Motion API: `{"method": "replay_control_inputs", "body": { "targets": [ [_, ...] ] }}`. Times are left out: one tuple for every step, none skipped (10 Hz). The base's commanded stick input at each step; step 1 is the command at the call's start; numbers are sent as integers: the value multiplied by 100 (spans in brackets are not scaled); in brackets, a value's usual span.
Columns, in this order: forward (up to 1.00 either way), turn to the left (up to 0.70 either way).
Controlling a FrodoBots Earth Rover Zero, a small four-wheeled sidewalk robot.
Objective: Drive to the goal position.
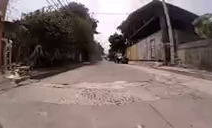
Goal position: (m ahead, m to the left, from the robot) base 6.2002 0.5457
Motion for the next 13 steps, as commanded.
{"method": "replay_control_inputs", "body": {
  "targets": [
    [100, 3],
    [100, 20],
    [100, 40],
    [100, 43],
    [100, 43],
    [100, 43],
    [100, 9],
    [100, 3],
    [100, 3],
    [100, 3],
    [100, 3],
    [100, 3],
    [100, 3]
  ]
}}
